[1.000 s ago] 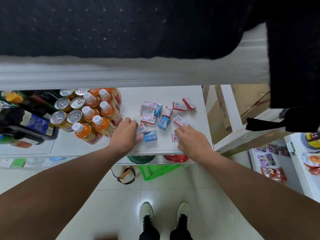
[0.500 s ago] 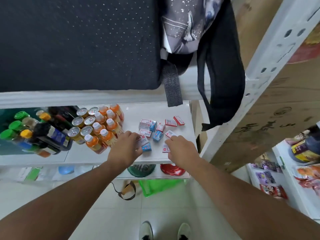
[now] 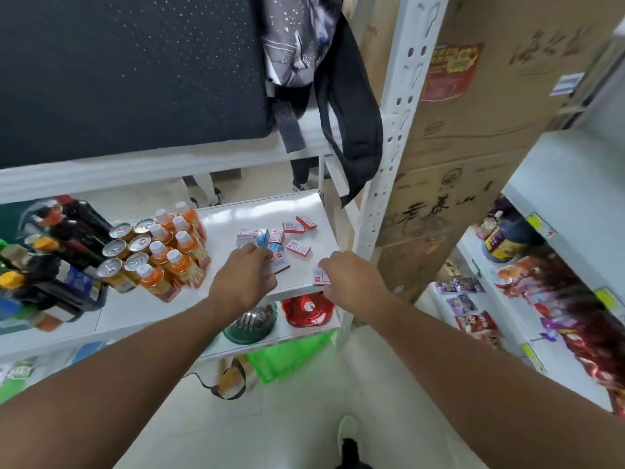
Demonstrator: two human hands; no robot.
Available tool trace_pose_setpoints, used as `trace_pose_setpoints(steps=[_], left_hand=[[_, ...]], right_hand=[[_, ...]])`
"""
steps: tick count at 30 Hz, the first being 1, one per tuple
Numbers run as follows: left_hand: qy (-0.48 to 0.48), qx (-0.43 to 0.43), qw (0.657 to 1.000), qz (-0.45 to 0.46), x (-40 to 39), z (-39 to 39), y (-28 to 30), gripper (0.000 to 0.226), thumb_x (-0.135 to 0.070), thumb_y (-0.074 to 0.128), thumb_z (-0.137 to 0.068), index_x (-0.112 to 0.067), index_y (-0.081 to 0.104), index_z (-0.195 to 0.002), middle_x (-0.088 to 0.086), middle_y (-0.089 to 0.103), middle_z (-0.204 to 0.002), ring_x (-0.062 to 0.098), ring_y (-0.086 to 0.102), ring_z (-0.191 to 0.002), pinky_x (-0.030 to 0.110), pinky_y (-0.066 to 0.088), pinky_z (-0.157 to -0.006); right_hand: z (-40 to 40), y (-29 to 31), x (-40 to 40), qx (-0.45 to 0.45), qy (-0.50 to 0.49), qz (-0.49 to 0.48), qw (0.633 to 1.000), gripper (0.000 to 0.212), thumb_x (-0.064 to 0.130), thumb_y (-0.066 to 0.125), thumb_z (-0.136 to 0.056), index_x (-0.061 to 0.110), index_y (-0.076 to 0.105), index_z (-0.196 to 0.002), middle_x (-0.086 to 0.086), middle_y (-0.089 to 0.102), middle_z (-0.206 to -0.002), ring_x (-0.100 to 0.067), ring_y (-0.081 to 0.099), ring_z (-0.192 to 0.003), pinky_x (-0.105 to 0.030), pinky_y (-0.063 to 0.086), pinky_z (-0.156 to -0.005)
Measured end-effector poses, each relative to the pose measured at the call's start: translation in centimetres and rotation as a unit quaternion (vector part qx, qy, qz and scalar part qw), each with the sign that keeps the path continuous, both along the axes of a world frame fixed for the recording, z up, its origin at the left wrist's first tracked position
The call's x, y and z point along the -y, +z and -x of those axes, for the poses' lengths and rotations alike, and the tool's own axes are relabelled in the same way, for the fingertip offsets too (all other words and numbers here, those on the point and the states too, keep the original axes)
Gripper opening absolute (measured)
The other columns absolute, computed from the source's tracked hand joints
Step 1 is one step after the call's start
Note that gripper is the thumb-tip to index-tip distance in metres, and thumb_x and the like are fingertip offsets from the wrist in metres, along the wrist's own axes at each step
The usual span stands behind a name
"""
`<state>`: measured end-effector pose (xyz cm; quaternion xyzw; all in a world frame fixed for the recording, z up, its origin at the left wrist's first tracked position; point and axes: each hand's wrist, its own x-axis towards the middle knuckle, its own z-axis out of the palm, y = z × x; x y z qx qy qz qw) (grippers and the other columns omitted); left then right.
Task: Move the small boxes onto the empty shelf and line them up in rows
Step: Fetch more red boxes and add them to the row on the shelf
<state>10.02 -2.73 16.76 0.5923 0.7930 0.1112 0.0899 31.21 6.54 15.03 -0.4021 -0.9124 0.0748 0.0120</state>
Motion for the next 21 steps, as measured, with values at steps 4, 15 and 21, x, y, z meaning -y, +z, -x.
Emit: trace_pose_setpoints(steps=[4,15,21], left_hand=[[-0.074,0.024,0.997,0.000,2.2,-2.6,-0.7,0.045,-0.032,0.075,-0.091,-0.016,0.070,-0.133,0.007,0.064,-0.124,0.030,0.061,-0.112,0.045,0.057,-0.089],[-0.257,0.033,0.966,-0.009,2.4,-14.7,1.3,0.030,-0.041,0.071,-0.085,-0.028,0.073,-0.112,0.001,0.062,-0.101,0.028,0.062,-0.096,0.044,0.057,-0.076],[-0.330,0.015,0.943,-0.036,0.5,-23.9,3.8,0.039,-0.035,0.077,-0.086,-0.024,0.074,-0.123,0.001,0.064,-0.109,0.025,0.062,-0.098,0.042,0.057,-0.081]], right_hand=[[-3.5,0.3,4.6,0.014,-0.064,0.019,0.998,0.025,0.029,0.066,-0.091,0.021,0.066,-0.115,-0.002,0.063,-0.105,-0.025,0.062,-0.098,-0.040,0.059,-0.079],[-16.9,2.3,12.6,0.038,-0.238,0.009,0.970,0.028,0.027,0.069,-0.090,0.021,0.068,-0.117,-0.005,0.064,-0.111,-0.029,0.064,-0.108,-0.039,0.052,-0.077],[-25.1,4.5,14.8,0.033,-0.327,-0.003,0.944,0.037,0.033,0.068,-0.093,0.024,0.065,-0.129,-0.003,0.065,-0.122,-0.028,0.063,-0.117,-0.041,0.054,-0.090]])
